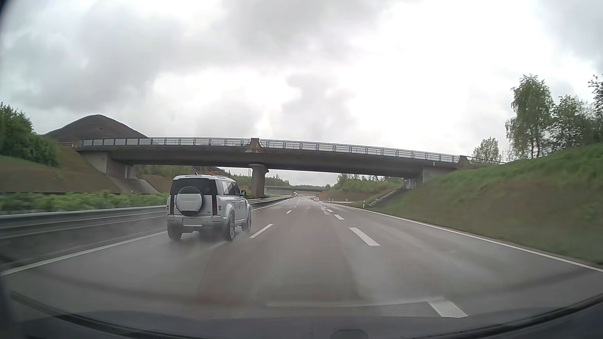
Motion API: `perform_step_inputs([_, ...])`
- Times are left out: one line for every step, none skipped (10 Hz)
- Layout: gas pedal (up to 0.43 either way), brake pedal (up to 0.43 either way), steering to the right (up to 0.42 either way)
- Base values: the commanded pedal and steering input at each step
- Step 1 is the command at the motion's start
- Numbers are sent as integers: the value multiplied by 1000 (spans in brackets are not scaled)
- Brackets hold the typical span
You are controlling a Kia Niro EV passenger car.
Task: Follow the waypoints while adhering to traffic rules and regulations
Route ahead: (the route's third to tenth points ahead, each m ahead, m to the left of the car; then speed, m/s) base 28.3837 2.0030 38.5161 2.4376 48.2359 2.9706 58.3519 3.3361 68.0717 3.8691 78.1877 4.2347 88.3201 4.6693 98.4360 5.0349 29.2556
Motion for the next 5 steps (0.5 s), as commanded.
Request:
perform_step_inputs([268, 0, -5])
perform_step_inputs([268, 0, -5])
perform_step_inputs([268, 0, -5])
perform_step_inputs([268, 0, -5])
perform_step_inputs([268, 0, -5])
